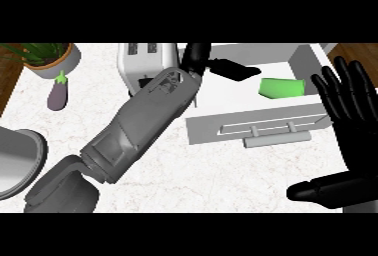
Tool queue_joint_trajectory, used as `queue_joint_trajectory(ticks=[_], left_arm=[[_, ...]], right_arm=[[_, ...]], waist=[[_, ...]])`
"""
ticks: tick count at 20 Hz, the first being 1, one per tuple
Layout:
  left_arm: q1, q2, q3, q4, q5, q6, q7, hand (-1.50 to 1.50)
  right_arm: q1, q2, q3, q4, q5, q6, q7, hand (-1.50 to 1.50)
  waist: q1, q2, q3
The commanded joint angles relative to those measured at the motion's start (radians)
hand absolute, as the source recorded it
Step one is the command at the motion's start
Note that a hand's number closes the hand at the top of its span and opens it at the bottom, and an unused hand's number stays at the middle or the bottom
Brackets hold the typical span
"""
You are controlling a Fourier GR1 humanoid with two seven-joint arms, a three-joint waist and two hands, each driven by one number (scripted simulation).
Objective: Pick up the cup, place it into the drawer and close the drawer
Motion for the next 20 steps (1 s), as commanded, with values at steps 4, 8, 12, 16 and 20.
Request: queue_joint_trajectory(ticks=[4, 8, 12, 16, 20], left_arm=[[0.011, 0.0, 0.006, -0.094, 0.115, -0.017, -0.061, -1.5], [0.013, 0.0, 0.077, -0.073, 0.159, -0.072, -0.188, -1.5], [0.053, 0.0, 0.104, -0.116, 0.188, -0.115, -0.194, -1.5], [0.103, 0.013, 0.128, -0.235, 0.168, -0.048, -0.108, -1.5], [0.153, 0.108, 0.153, -0.336, 0.186, -0.078, -0.068, -1.5]], right_arm=[[-0.007, 0.02, 0.003, 0.02, -0.042, 0.006, -0.002, -1.5], [0.039, 0.008, -0.003, -0.033, -0.082, 0.029, 0.017, -1.5], [0.002, -0.042, -0.051, -0.042, -0.136, 0.042, 0.069, -1.5], [0.127, -0.049, -0.013, -0.117, -0.093, 0.099, 0.036, 1.5], [0.048, -0.157, -0.02, -0.099, -0.019, 0.145, 0.071, 1.5]], waist=[[0.021, -0.006, -0.001], [0.039, -0.008, -0.001], [0.082, -0.019, -0.002], [0.117, -0.034, -0.002], [0.139, -0.037, -0.003]])
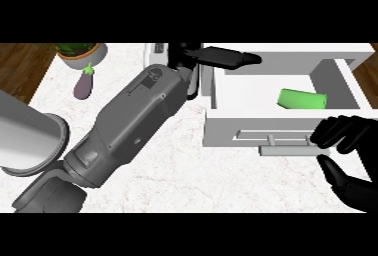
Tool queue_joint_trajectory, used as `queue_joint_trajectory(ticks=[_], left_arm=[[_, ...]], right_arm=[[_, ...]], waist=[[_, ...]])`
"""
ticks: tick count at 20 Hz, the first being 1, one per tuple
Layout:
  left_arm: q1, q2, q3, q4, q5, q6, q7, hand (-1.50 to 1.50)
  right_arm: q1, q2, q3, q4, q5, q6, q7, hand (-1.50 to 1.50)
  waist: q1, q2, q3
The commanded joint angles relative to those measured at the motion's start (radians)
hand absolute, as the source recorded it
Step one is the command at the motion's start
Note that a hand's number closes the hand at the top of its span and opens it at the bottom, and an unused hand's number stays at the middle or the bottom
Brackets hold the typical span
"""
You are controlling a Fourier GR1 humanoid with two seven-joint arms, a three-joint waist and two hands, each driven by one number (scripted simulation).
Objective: Pick up the cup, place it into the drawer and close the drawer
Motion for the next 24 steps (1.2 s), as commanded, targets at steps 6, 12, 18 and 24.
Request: queue_joint_trajectory(ticks=[6, 12, 18, 24], left_arm=[[0.277, 0.191, 0.03, -0.352, 0.027, 0.046, 0.11, -1.5], [0.545, 0.346, 0.045, -0.623, 0.035, -0.009, 0.146, -1.5], [0.742, 0.4, 0.1, -0.746, 0.037, -0.071, 0.107, -1.5], [0.854, 0.464, 0.137, -0.813, 0.073, -0.166, 0.1, -1.5]], right_arm=[[0.086, -0.116, -0.018, -0.042, 0.106, 0.097, -0.003, 1.5], [0.041, -0.098, 0.047, -0.006, 0.235, 0.068, 0.027, 1.5], [0.026, -0.086, 0.151, 0.114, 0.473, 0.064, -0.115, 1.5], [-0.013, -0.187, 0.229, 0.28, 0.784, 0.013, -0.304, 1.5]], waist=[[0.04, -0.014, 0.0], [0.037, -0.004, 0.0], [0.022, 0.003, 0.0], [0.04, 0.008, 0.001]])
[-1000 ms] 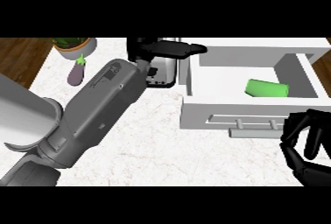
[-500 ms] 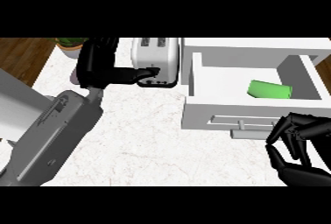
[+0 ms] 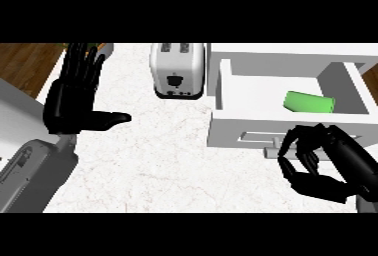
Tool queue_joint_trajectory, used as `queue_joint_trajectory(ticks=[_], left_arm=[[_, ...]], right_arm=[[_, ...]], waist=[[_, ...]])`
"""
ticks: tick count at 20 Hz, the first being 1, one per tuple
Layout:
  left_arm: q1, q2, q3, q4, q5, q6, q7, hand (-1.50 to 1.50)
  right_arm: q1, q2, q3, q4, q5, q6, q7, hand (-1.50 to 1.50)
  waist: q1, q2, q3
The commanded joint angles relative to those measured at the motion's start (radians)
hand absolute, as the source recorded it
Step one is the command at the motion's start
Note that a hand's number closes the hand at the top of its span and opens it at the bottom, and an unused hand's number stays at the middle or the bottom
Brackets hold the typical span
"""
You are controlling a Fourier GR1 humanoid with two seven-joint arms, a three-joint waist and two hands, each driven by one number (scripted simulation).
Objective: Pick up the cup, place it into the drawer and close the drawer
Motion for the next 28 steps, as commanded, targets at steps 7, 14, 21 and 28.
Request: queue_joint_trajectory(ticks=[7, 14, 21, 28], left_arm=[[0.214, 0.096, 0.129, -0.102, 0.009, -0.14, -0.002, -1.5], [0.317, 0.103, 0.19, -0.128, 0.011, -0.239, -0.017, -1.5], [0.352, 0.078, 0.262, -0.081, 0.005, -0.349, -0.013, -1.5], [0.416, 0.035, 0.25, -0.145, -0.048, -0.341, -0.038, -1.5]], right_arm=[[-0.1, 0.054, 0.154, 0.351, 0.36, -0.189, -0.182, 1.5], [-0.241, 0.12, 0.17, 0.688, 0.489, -0.286, -0.213, -1.5], [-0.41, 0.157, 0.078, 1.045, 0.504, -0.375, -0.351, -1.5], [-0.645, 0.141, -0.043, 1.393, 0.459, -0.359, -0.454, -1.5]], waist=[[-0.022, 0.001, 0.0], [-0.018, 0.003, 0.001], [-0.022, 0.004, 0.001], [-0.001, 0.009, 0.001]])
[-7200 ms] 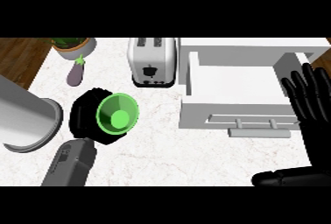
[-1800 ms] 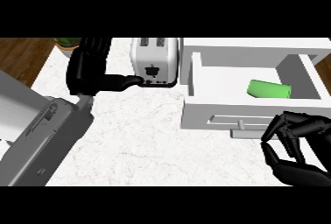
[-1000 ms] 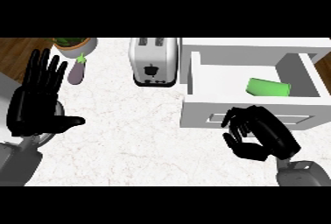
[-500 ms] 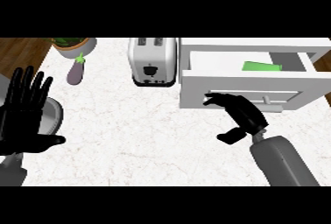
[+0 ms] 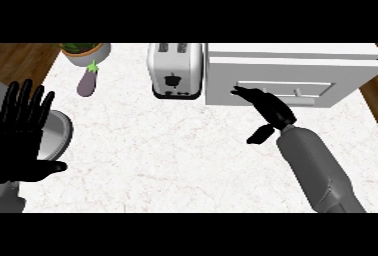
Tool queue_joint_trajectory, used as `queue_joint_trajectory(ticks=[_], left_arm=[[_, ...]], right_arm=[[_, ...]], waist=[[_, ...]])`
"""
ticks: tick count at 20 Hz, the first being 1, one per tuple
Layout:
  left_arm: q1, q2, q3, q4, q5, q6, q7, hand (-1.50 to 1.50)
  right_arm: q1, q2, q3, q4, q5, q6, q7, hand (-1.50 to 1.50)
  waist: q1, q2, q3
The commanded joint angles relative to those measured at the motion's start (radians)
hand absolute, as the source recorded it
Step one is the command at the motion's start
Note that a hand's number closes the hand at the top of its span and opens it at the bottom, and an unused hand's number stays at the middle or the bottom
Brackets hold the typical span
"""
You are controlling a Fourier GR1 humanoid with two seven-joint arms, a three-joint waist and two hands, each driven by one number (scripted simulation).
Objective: Pick up the cup, place it into the drawer and close the drawer
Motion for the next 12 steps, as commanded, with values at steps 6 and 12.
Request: queue_joint_trajectory(ticks=[6, 12], left_arm=[[-0.006, -0.023, 0.031, 0.07, -0.021, -0.081, -0.016, -1.5], [-0.061, -0.019, 0.029, 0.077, -0.011, -0.088, 0.025, -1.5]], right_arm=[[-0.271, -0.063, -0.111, 0.359, -0.028, 0.063, -0.104, -1.5], [-0.342, -0.116, -0.135, 0.464, -0.016, 0.047, -0.138, -1.5]], waist=[[0.016, 0.015, 0.005], [0.045, 0.032, 0.006]])
